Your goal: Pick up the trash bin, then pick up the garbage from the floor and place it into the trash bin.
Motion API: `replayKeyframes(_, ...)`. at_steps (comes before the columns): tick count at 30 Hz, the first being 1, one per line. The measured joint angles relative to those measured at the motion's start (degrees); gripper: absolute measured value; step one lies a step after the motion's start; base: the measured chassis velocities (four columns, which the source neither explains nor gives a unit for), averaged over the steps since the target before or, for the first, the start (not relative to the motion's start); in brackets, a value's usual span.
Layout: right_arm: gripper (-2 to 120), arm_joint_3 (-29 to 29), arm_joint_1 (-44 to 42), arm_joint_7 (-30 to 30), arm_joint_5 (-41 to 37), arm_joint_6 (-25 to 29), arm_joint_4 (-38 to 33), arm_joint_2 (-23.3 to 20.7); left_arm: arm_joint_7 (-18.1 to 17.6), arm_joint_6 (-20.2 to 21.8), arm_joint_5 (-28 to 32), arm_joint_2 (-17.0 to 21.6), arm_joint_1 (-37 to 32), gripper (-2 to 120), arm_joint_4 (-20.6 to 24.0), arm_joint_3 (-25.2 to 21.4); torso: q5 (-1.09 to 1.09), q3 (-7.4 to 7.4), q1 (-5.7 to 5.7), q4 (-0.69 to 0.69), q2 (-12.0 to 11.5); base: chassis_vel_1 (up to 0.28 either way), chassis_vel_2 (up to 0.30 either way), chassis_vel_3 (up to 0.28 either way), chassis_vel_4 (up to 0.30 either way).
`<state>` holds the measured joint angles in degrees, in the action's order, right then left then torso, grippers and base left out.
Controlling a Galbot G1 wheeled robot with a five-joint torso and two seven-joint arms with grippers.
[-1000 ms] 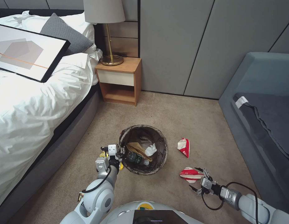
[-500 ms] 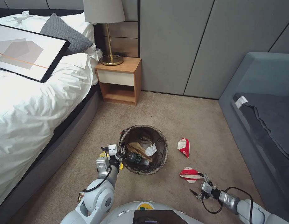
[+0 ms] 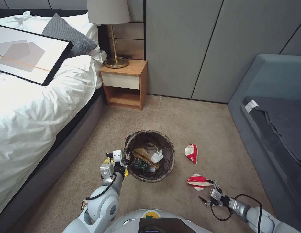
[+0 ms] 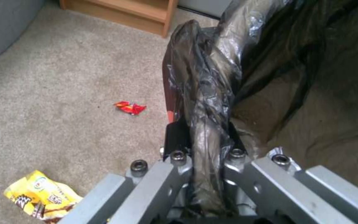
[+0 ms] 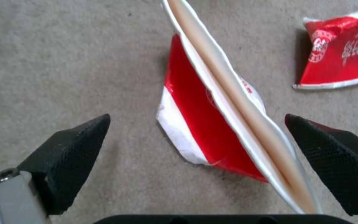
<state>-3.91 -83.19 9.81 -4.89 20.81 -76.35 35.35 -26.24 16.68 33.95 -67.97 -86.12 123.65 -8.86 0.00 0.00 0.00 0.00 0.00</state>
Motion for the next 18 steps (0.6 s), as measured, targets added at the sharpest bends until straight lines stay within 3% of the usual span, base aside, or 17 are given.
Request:
replayKeyframes(14, 100, 1.5, 4.3, -0.2, 0.7, 0.8, 5.2, 3.3, 0.0, 0.0, -0.1, 0.1, 0.2, 2, -0.2, 0.4, 0.0, 0.0, 0.0, 0.0, 0.0, 0.0, 0.0, 0.0, 0.0)
replayKeyframes(18, 89, 1.7, 4.9, -0.8, 0.8, 0.8, 5.6, 4.0, 0.0, 0.0, -0.1, 0.2, 0.2, 2, -0.2, 0.4, 0.0, 0.0, 0.0, 0.0, 0.0, 0.0, 0.0, 0.0, 0.0)
